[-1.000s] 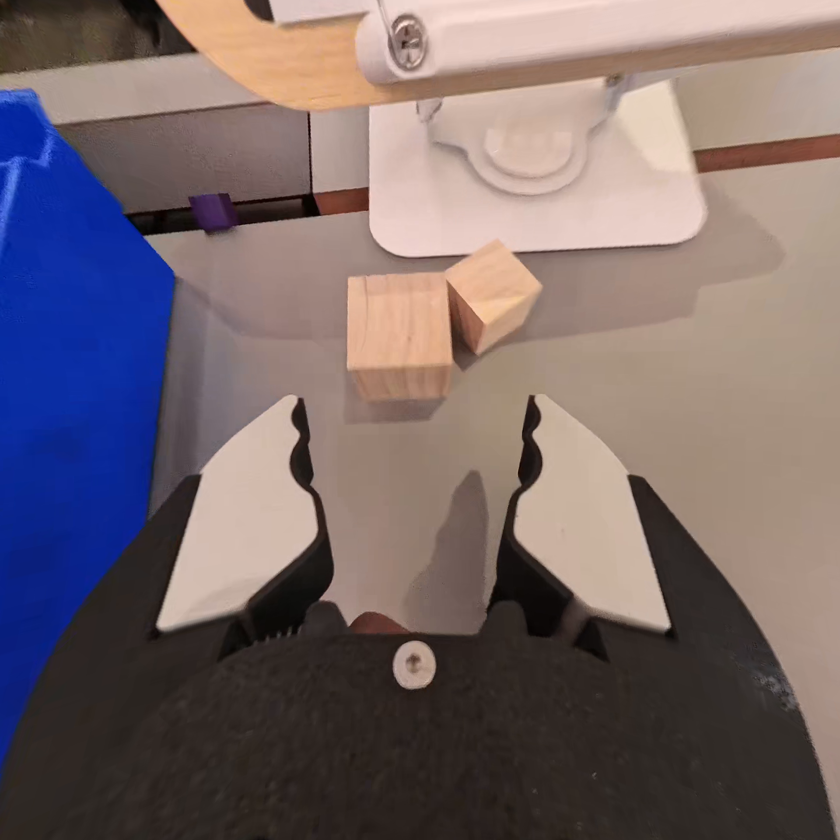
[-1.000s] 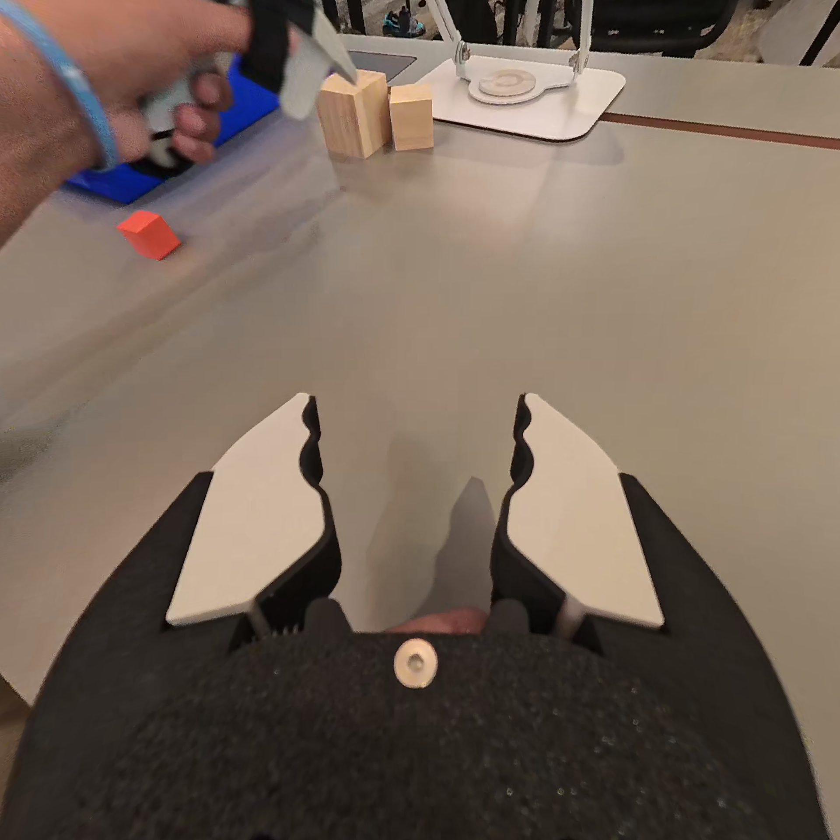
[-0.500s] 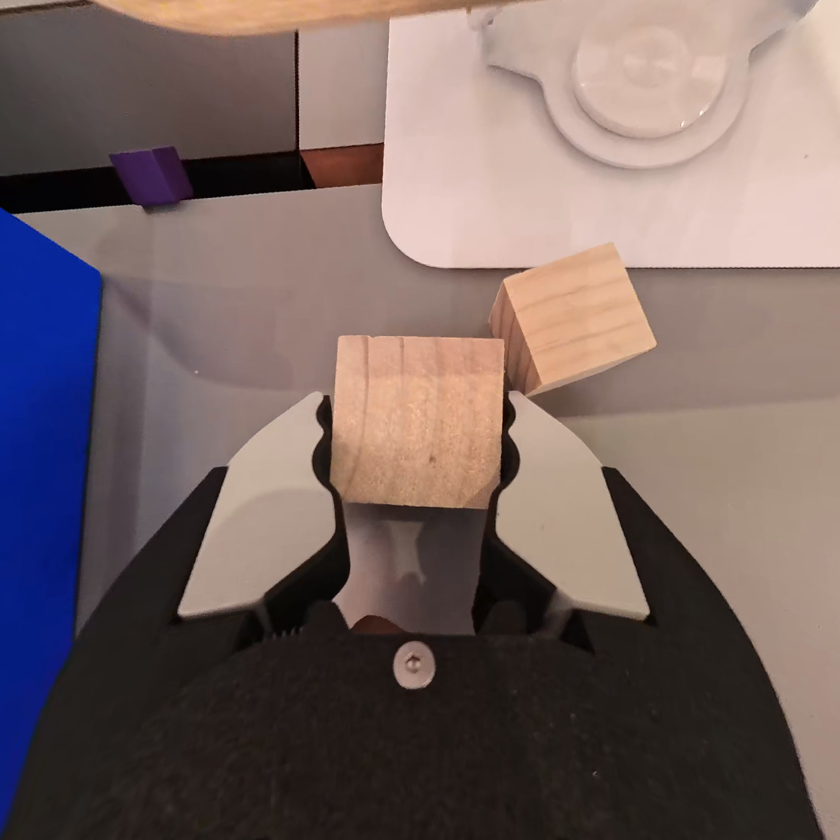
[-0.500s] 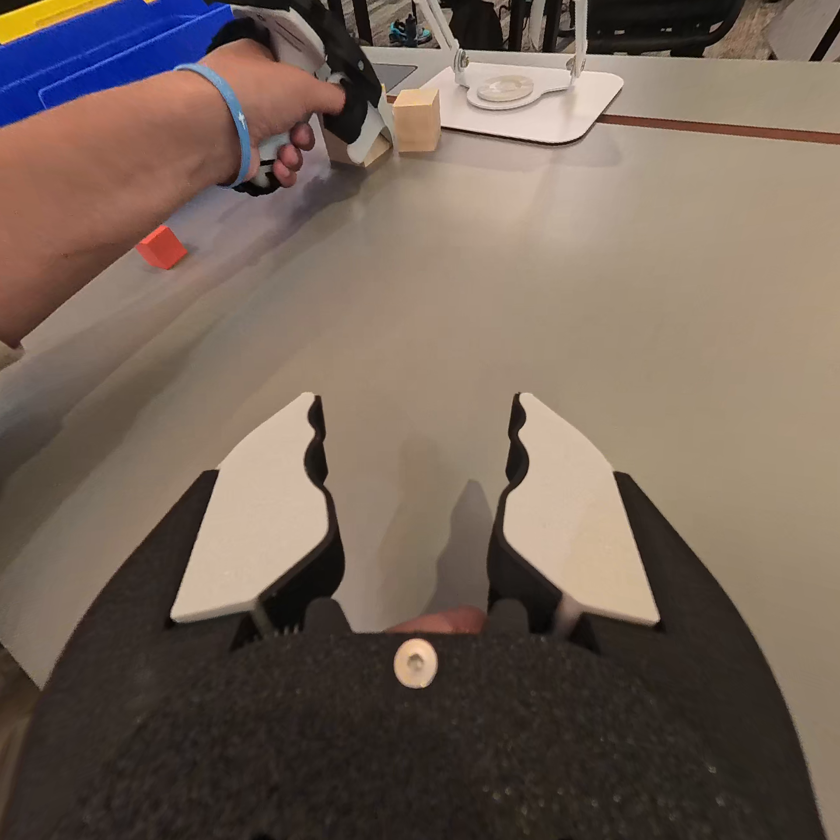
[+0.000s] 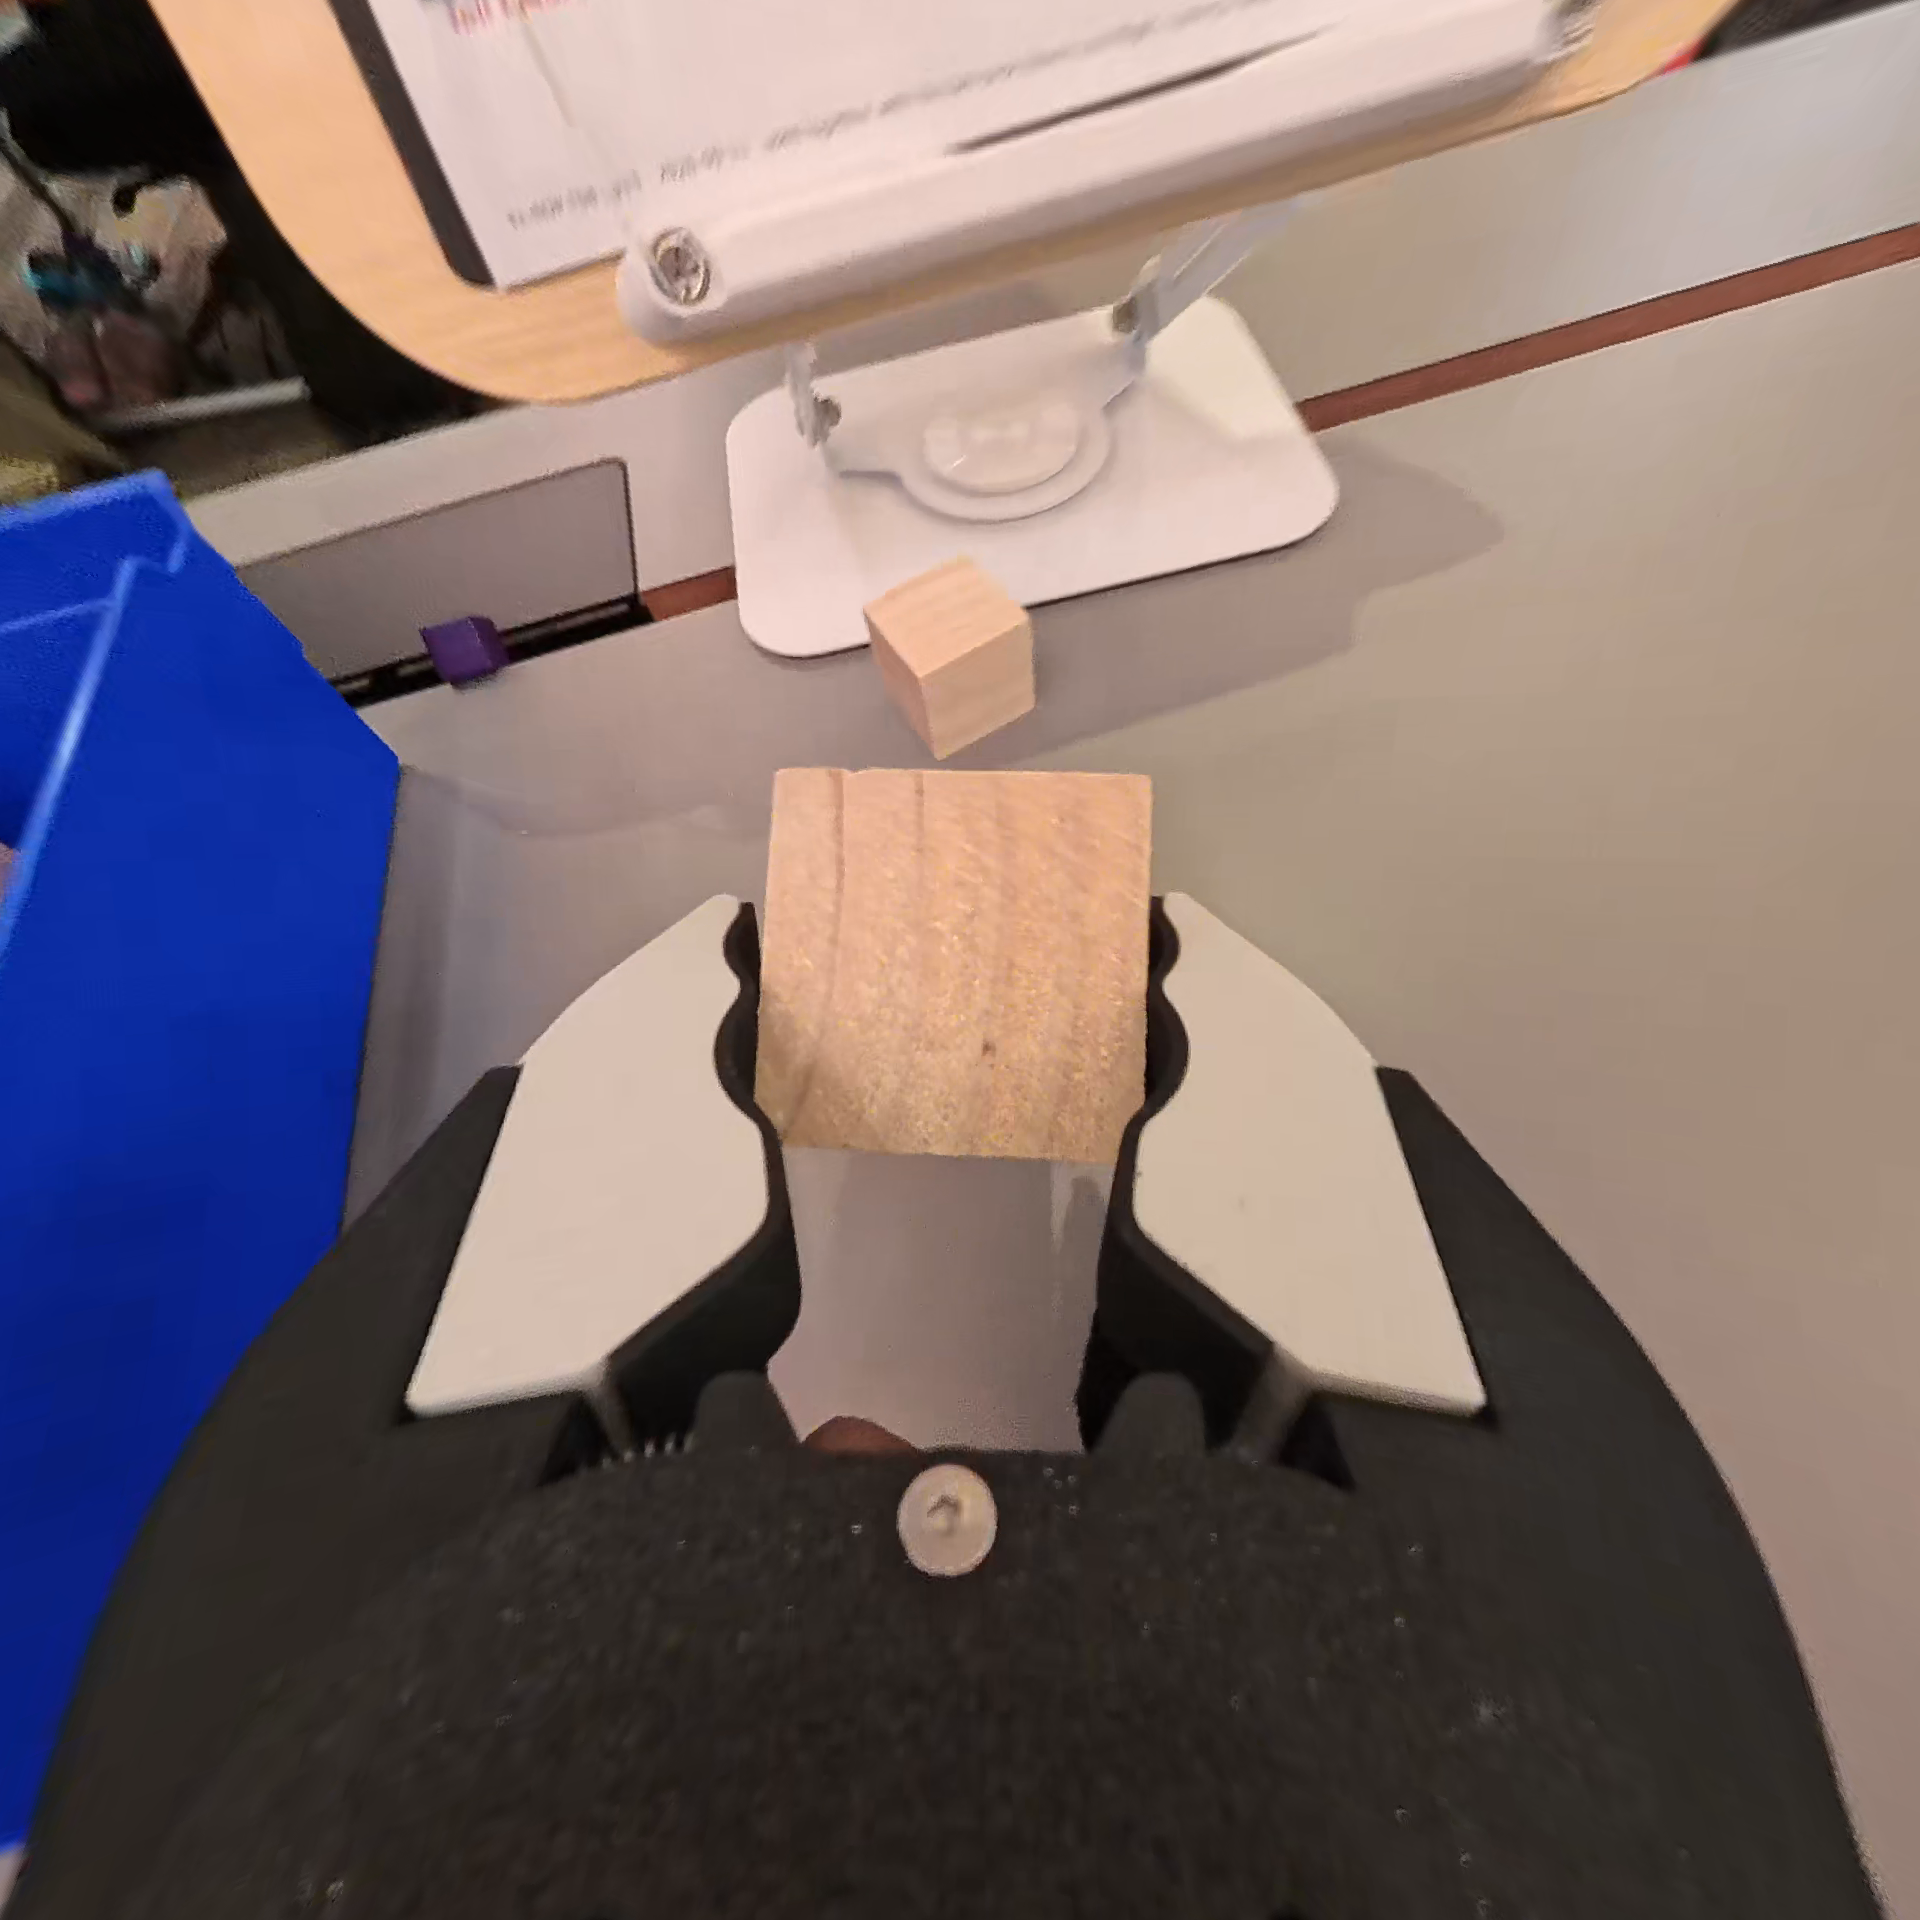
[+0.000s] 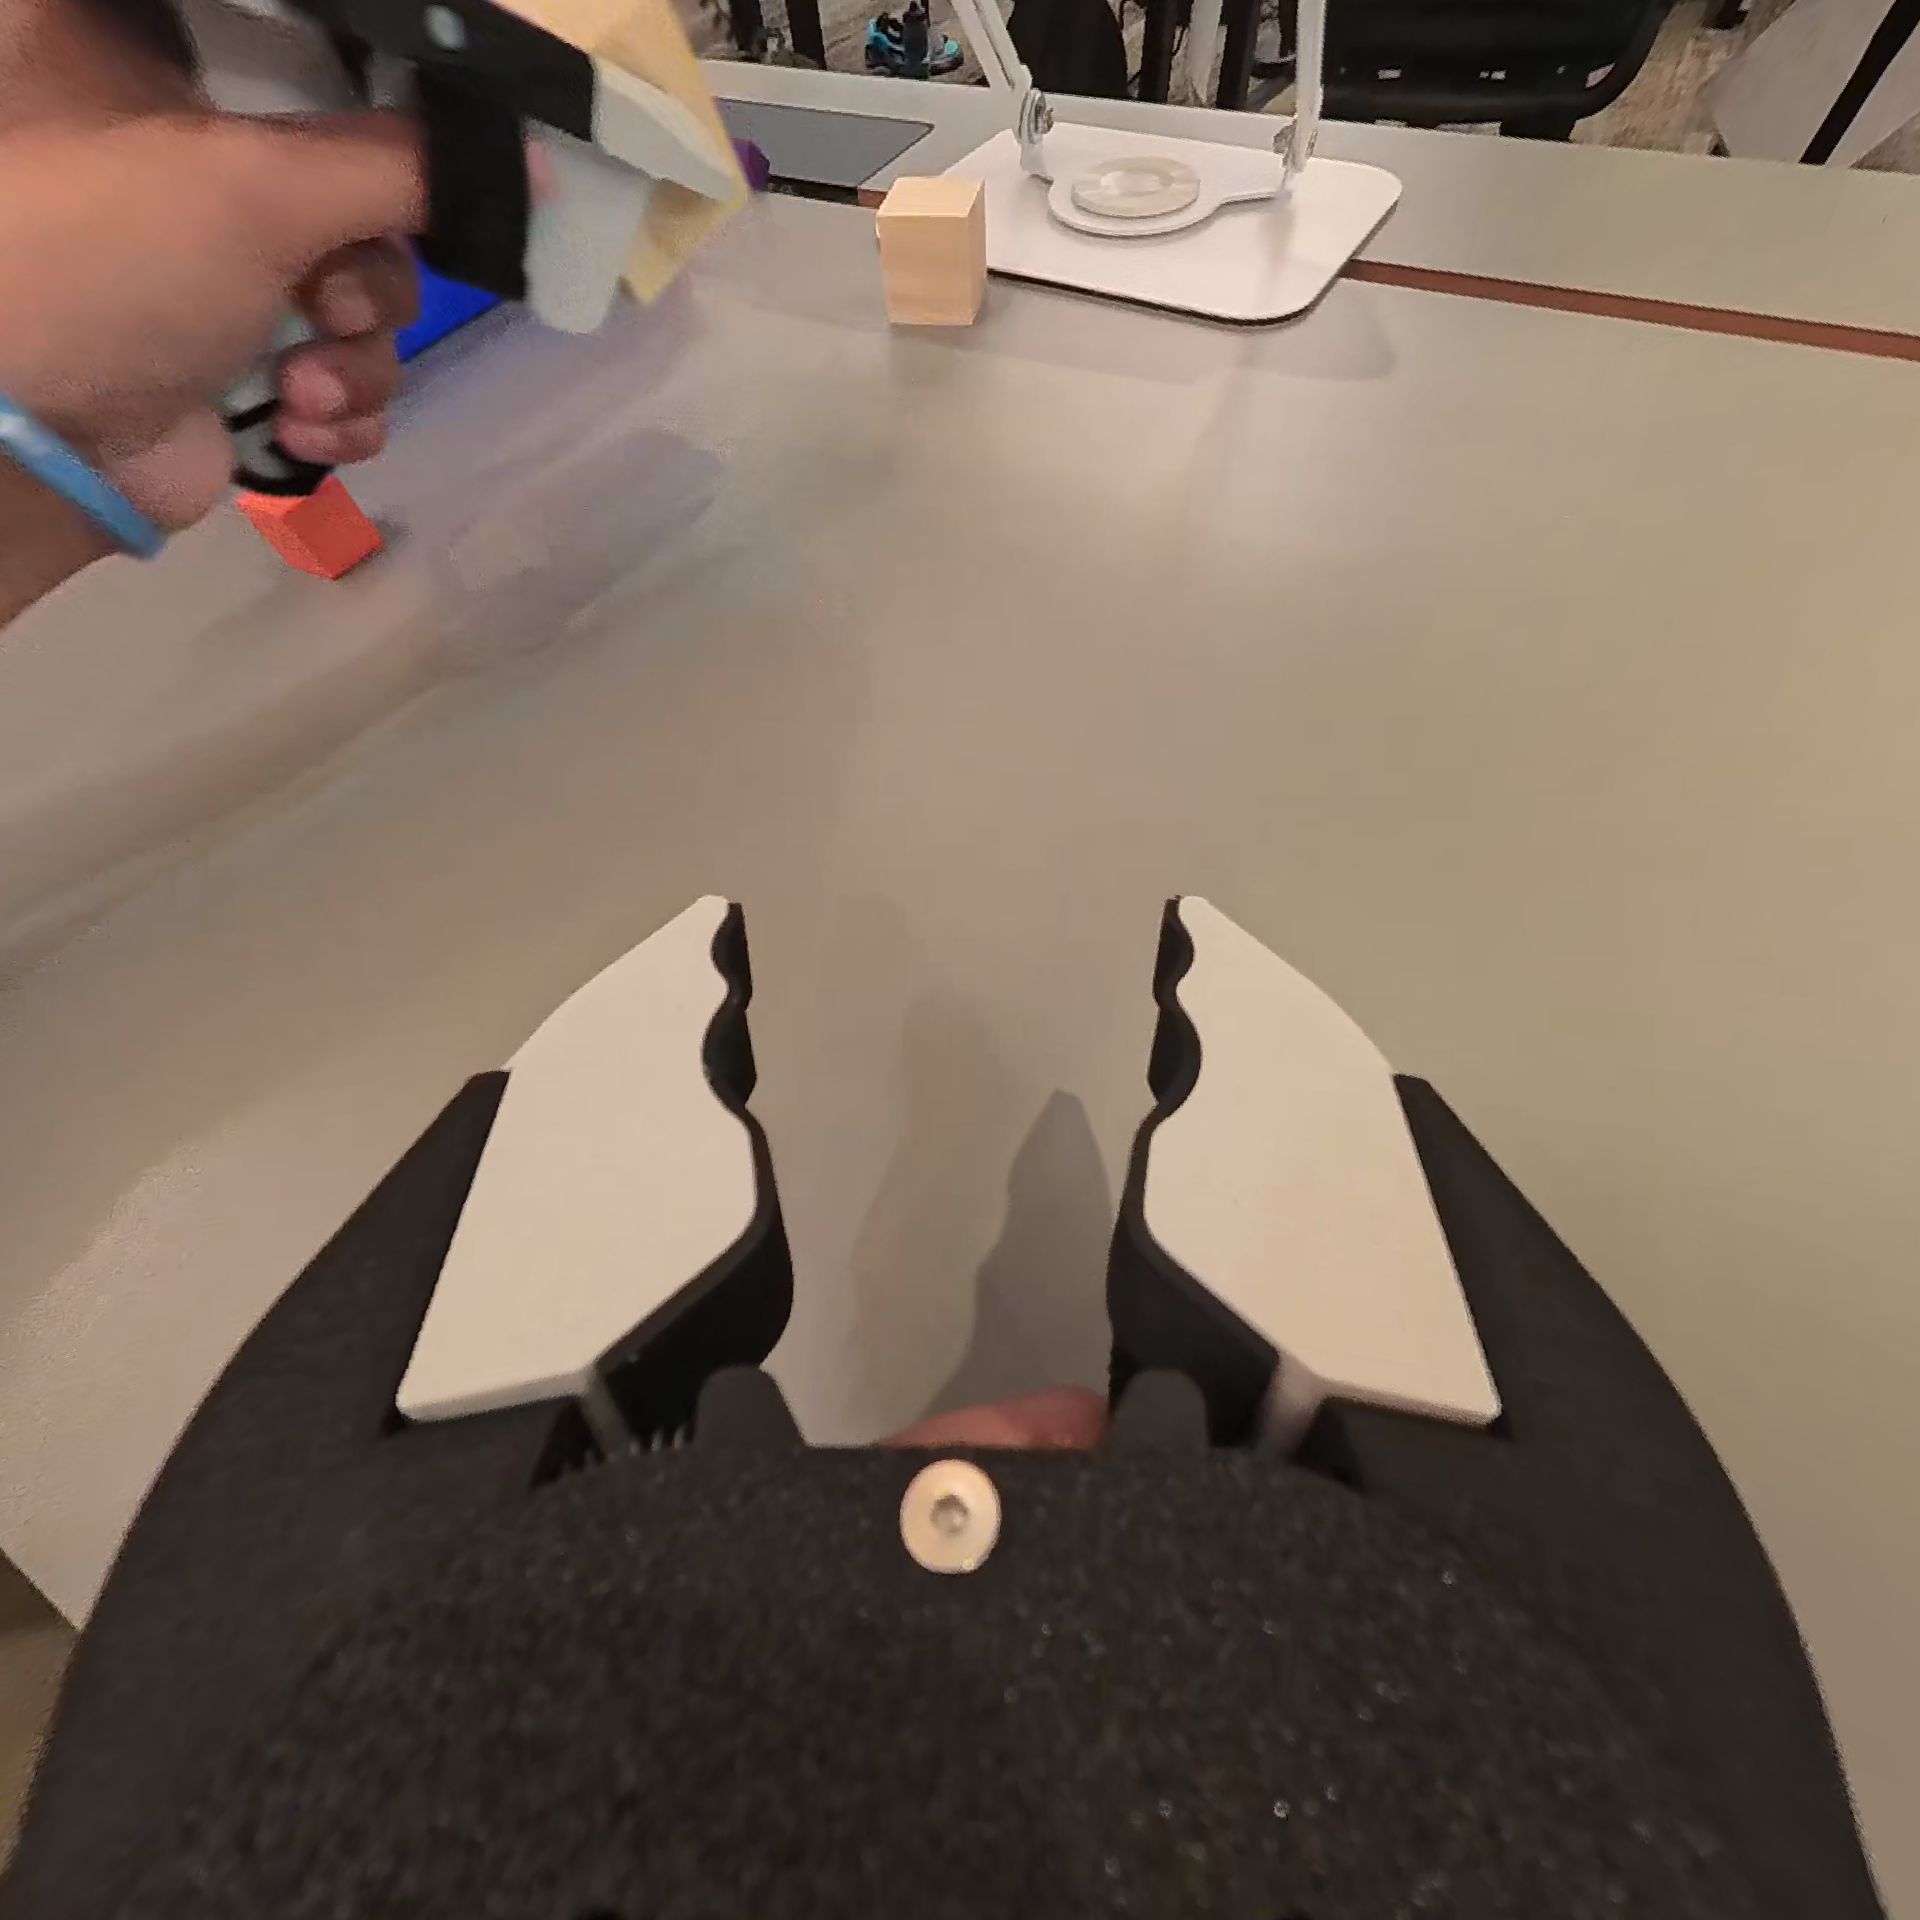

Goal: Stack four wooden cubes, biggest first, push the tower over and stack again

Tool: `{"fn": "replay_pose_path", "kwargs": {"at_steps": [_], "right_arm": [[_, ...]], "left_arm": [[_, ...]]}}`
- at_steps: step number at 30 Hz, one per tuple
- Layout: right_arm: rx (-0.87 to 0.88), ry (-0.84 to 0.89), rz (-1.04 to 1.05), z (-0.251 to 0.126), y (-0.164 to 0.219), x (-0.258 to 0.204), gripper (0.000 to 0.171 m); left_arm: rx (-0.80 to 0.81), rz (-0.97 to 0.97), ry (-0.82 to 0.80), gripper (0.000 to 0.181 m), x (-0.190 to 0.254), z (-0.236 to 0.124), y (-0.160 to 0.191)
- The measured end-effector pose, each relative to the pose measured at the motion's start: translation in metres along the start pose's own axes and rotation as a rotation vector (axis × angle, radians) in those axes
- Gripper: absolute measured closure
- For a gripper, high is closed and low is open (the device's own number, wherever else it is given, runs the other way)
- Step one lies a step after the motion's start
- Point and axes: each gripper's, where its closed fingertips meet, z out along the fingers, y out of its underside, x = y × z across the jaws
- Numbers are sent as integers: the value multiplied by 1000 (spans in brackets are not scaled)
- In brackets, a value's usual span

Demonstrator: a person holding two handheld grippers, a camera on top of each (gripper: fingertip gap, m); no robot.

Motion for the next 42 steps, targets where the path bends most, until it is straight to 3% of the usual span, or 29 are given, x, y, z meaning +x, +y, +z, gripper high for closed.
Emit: {"fn": "replay_pose_path", "kwargs": {"at_steps": [7, 12, 21, 29, 41, 42], "right_arm": [[11, 19, -19, -6, -5, 2, 97], [10, 19, -35, -7, -6, -1, 98], [4, 11, -47, -5, -6, -5, 100], [-3, 3, -42, -4, -4, -4, 101], [-16, -7, -41, -2, 0, -2, 103], [-18, -8, -41, -2, 0, -2, 102]], "left_arm": [[99, 212, 264, 111, 52, -68, 5], [60, 426, 485, 112, 84, -81, 8], [-161, 721, 838, 111, 104, -46, 43], [-242, 762, 919, 111, 107, -10, 64], [-228, 801, 983, 111, 116, -3, 79], [-217, 801, 970, 104, 116, -4, 77]]}}
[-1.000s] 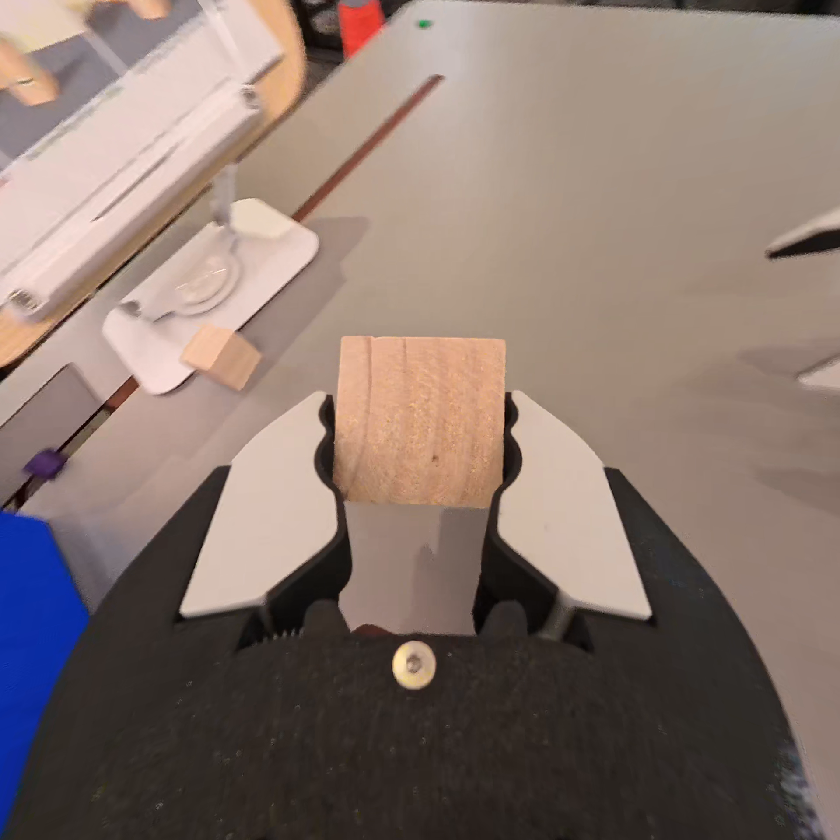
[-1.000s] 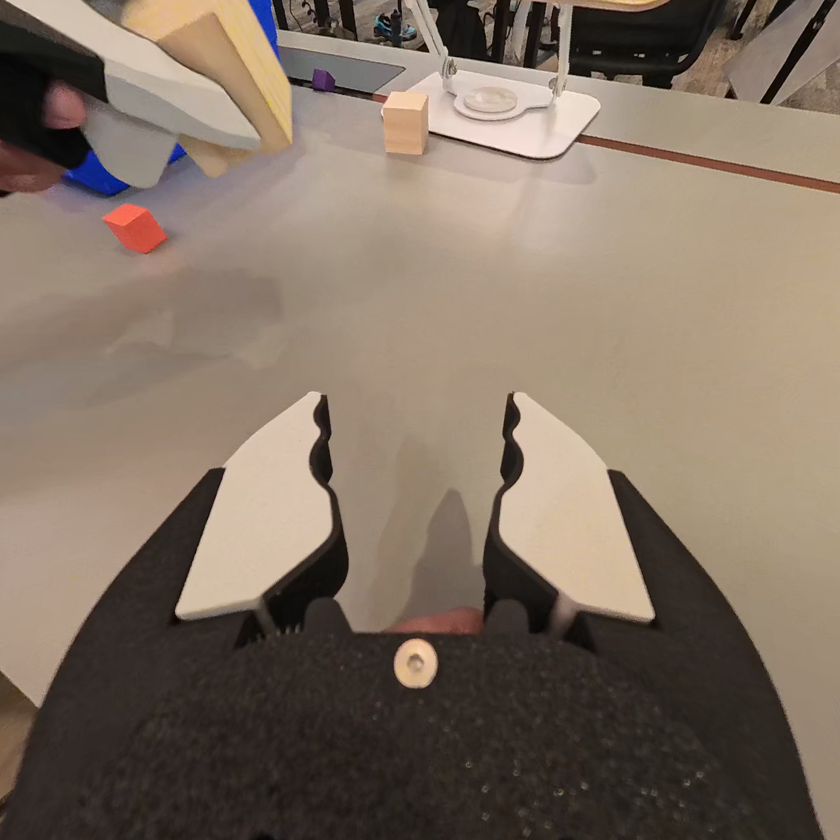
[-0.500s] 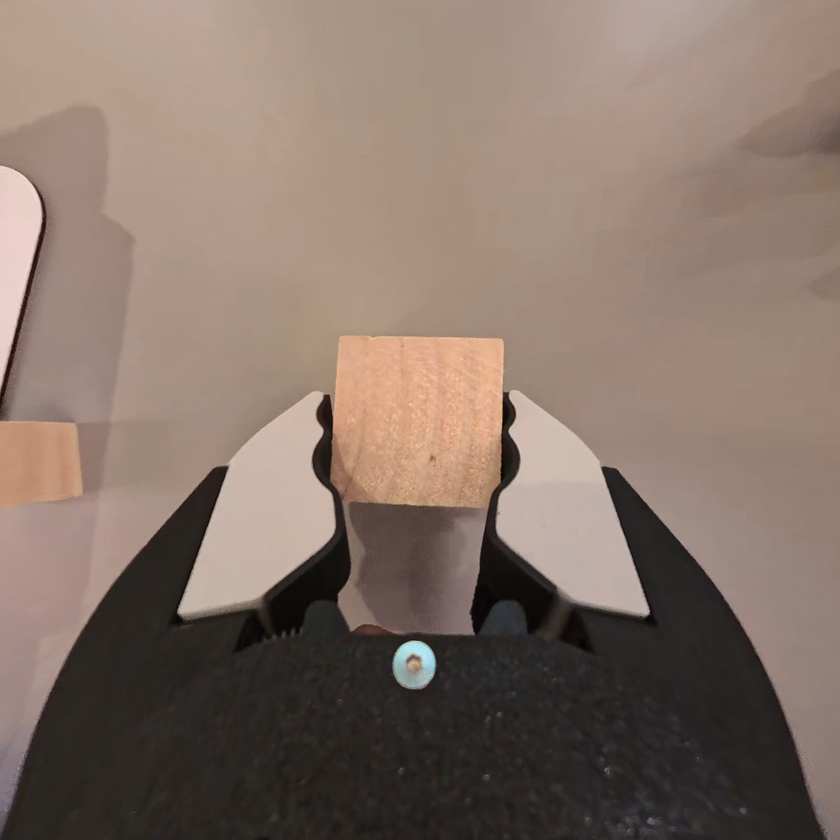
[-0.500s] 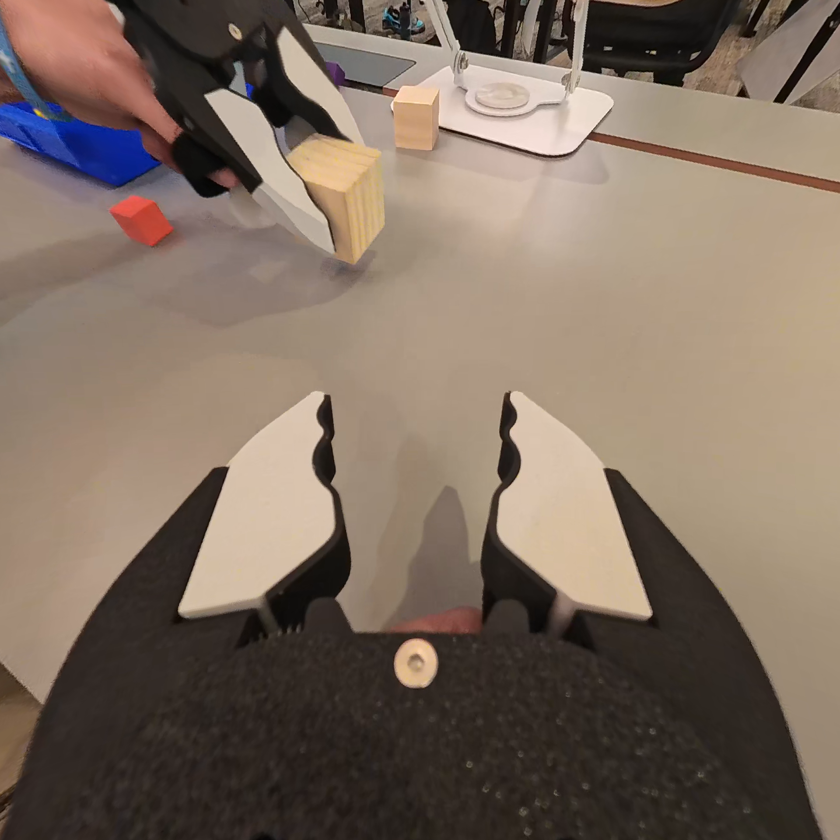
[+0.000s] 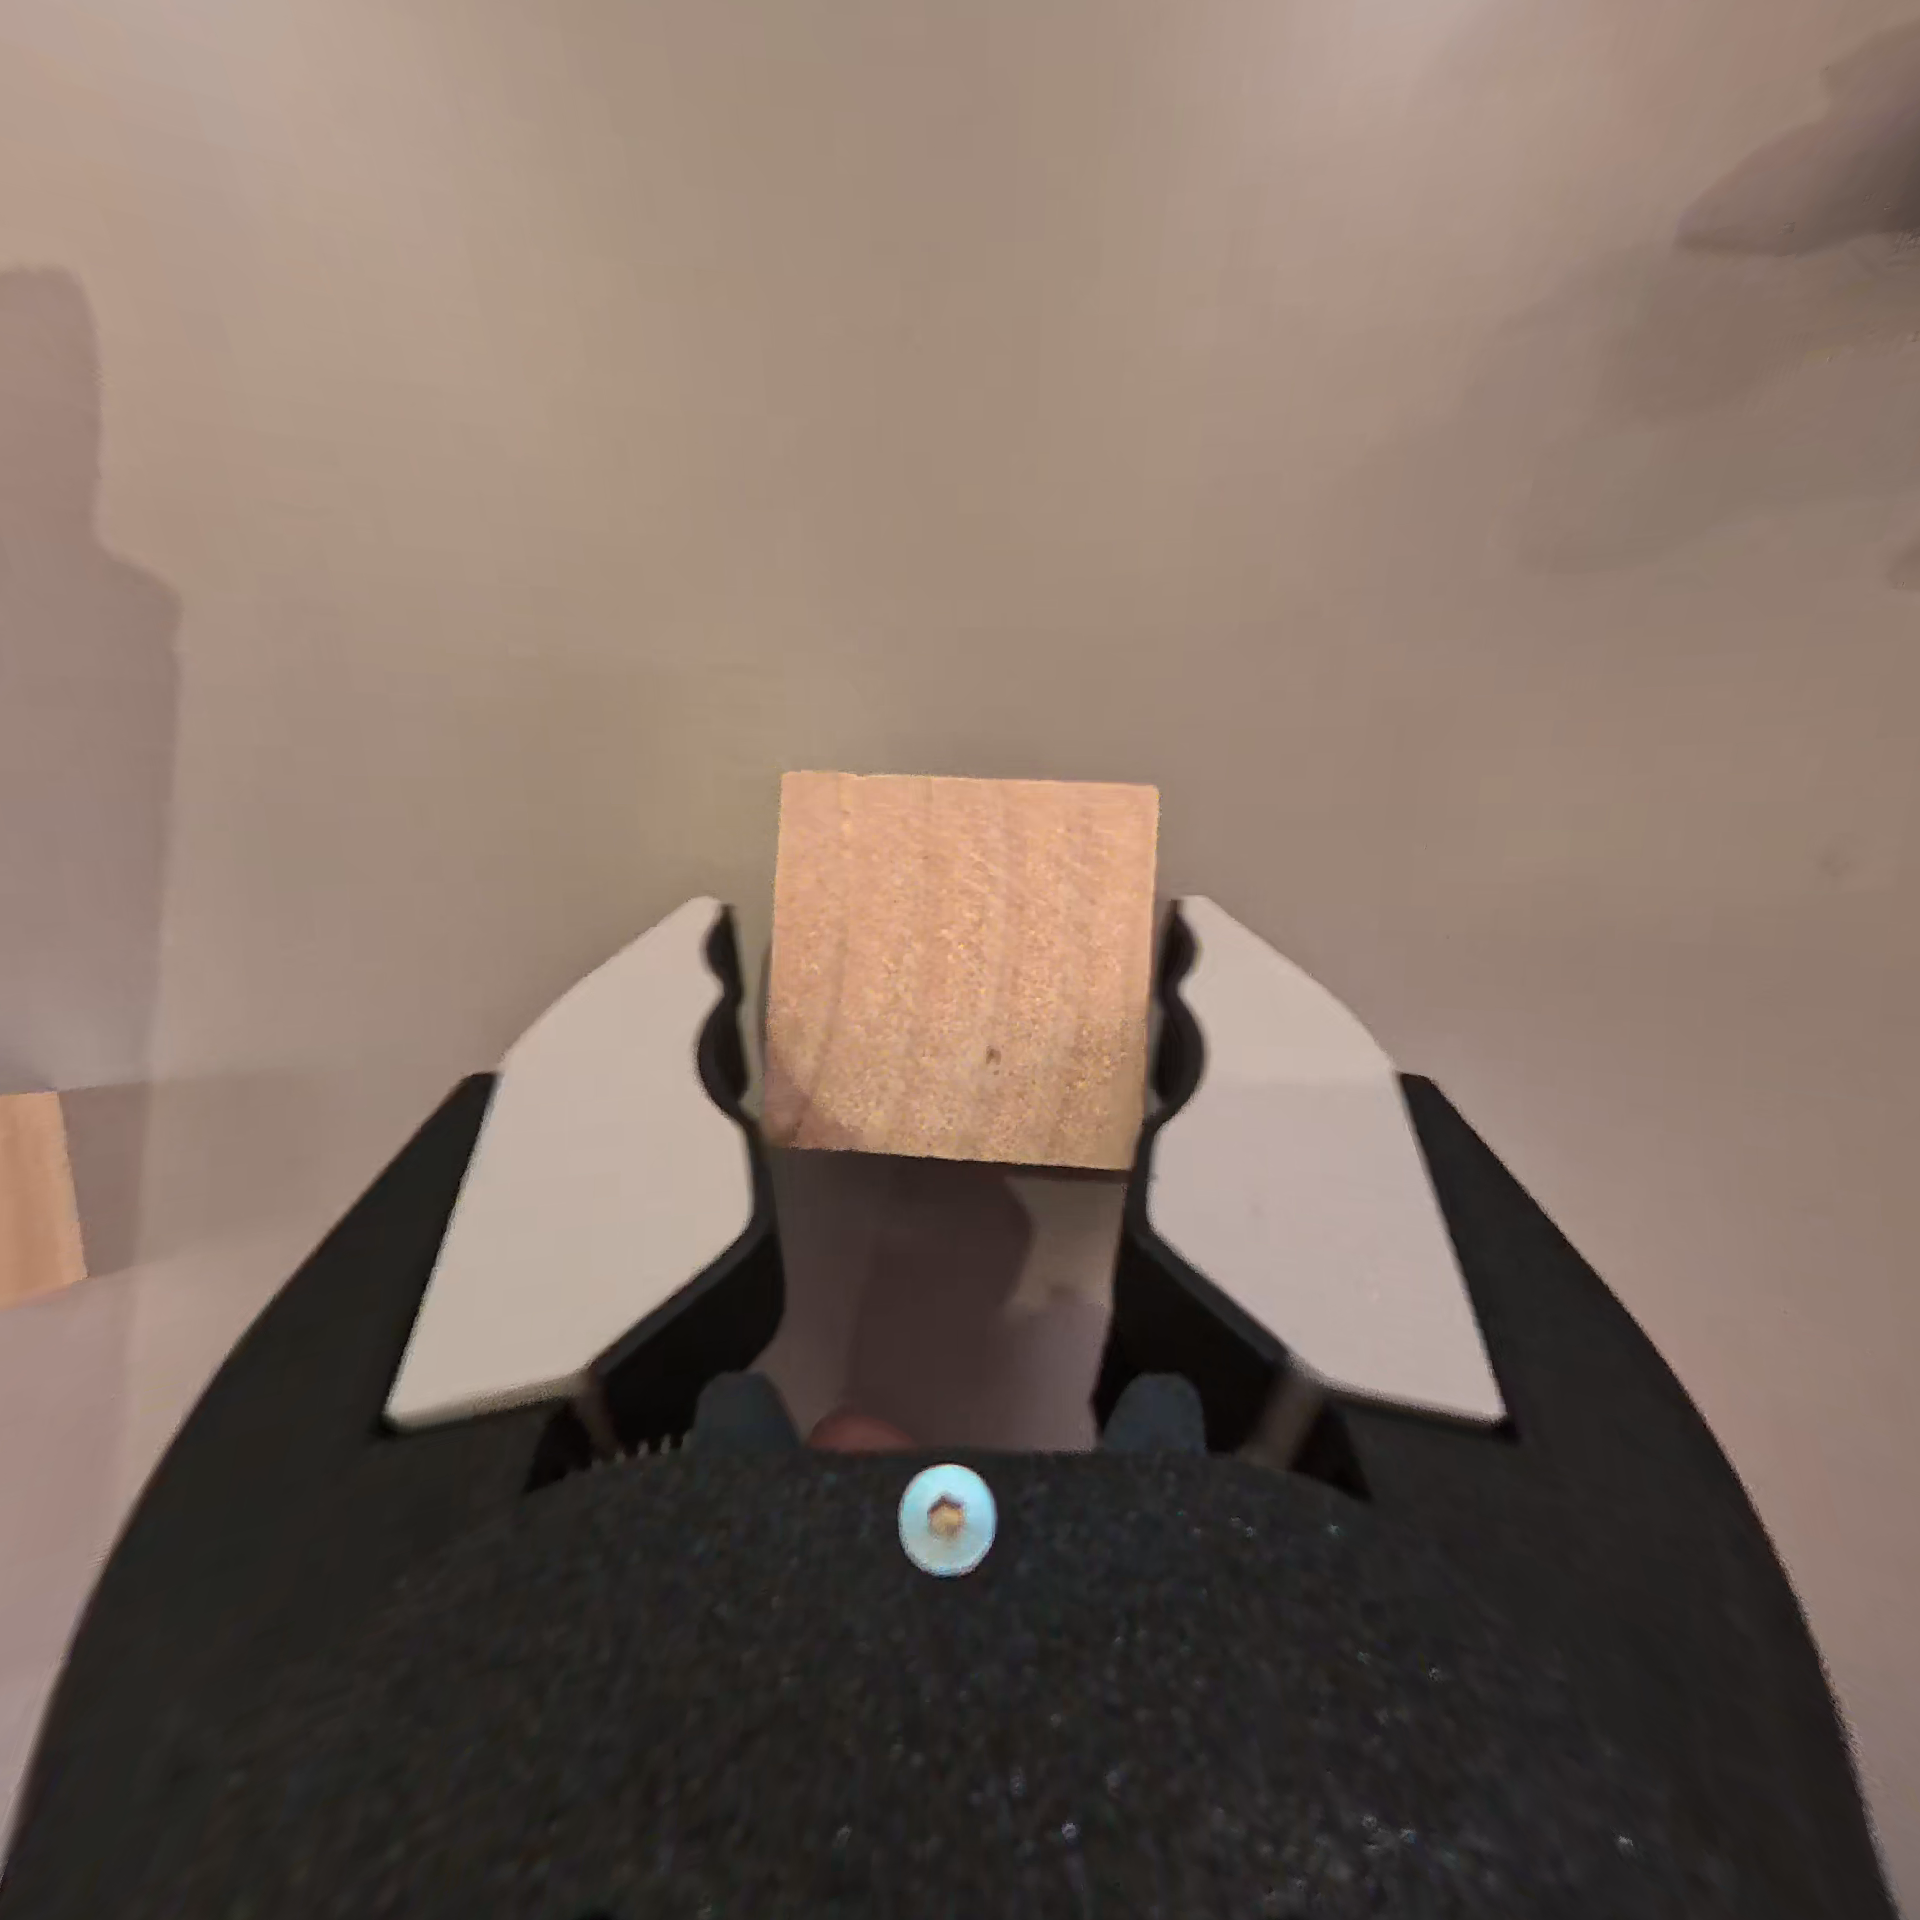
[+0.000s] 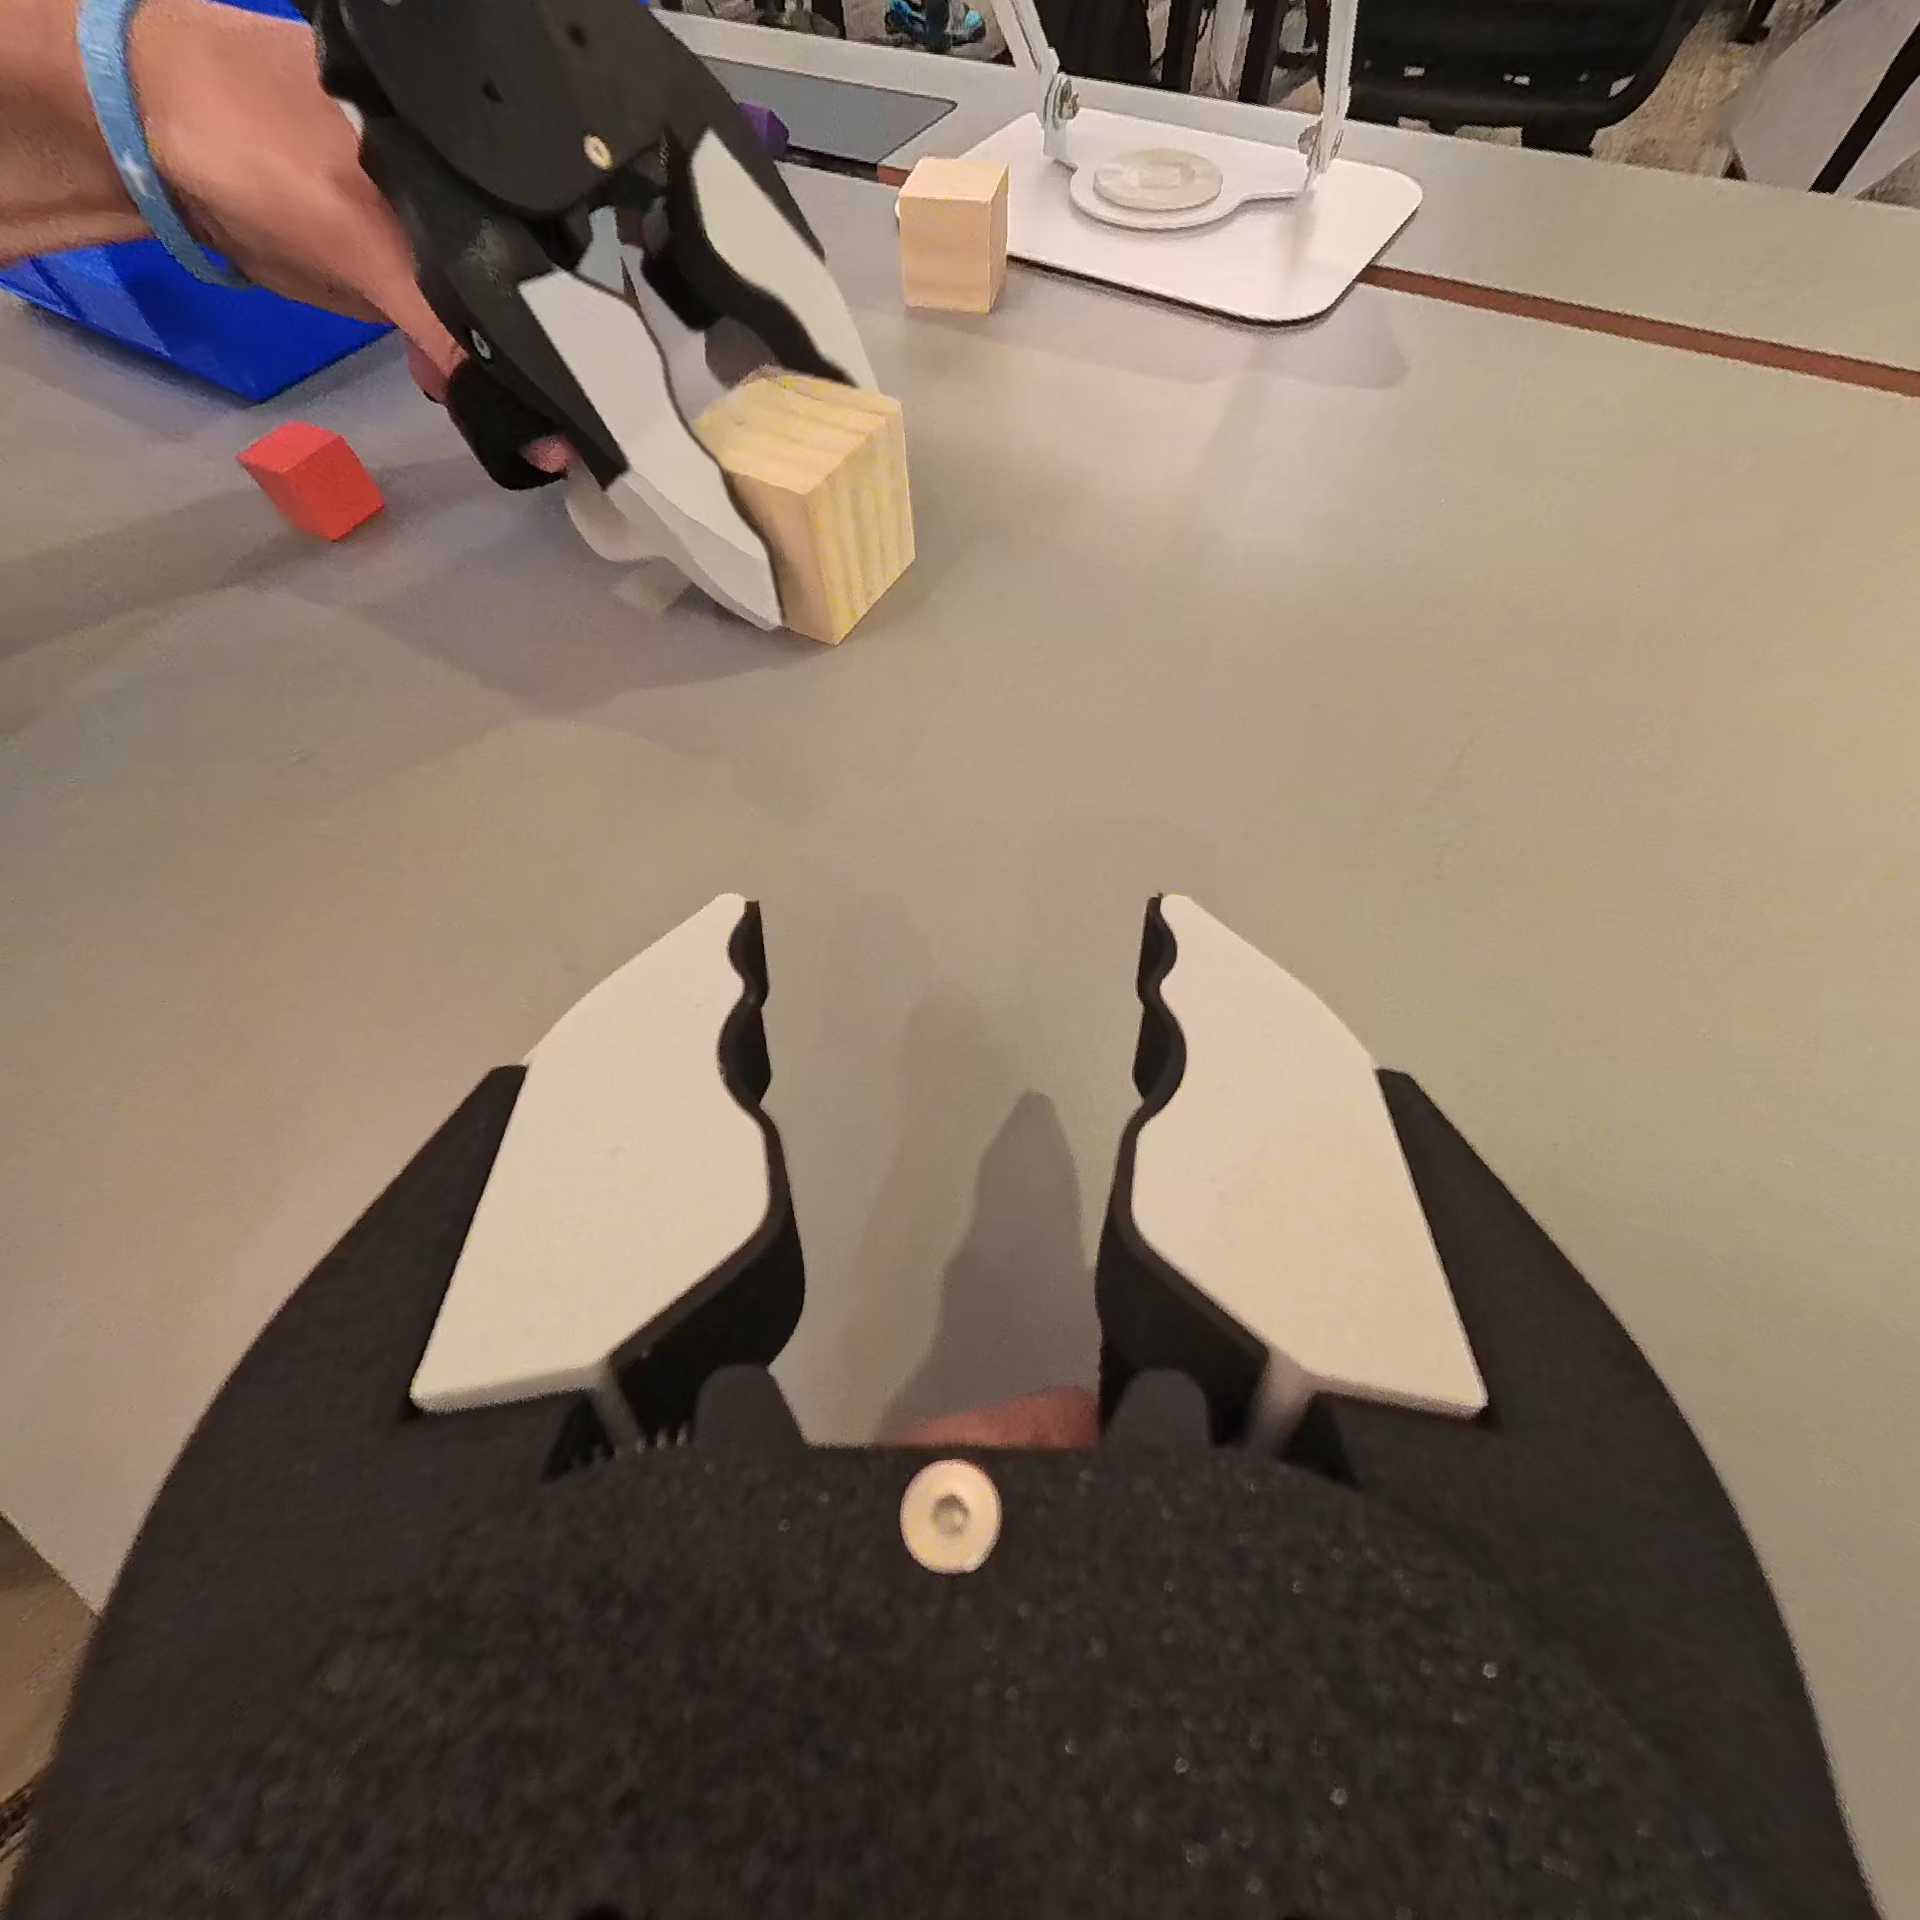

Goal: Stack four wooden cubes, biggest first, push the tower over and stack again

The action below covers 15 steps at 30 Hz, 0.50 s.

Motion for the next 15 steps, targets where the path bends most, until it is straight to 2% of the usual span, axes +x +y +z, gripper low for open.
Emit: {"fn": "replay_pose_path", "kwargs": {"at_steps": [1, 4, 8, 10, 12, 15], "right_arm": [[-1, 1, 0, 0, 0, 0, 102], [2, 3, -1, 0, -1, 0, 101], [8, 14, -5, -2, -2, 2, 101], [7, 14, -5, -2, -2, 3, 101], [3, 18, -8, -1, 0, 4, 101], [-5, 17, 0, 0, 3, 5, 101]], "left_arm": [[9, -8, -13, 93, 0, -3, -3], [86, -56, -35, 84, 7, -30, -21], [317, -240, -298, 82, 13, -100, -45], [423, -406, -462, 83, 23, -129, -36], [467, -582, -660, 89, 34, -149, -8], [532, -775, -782, 81, 62, -159, 23]]}}
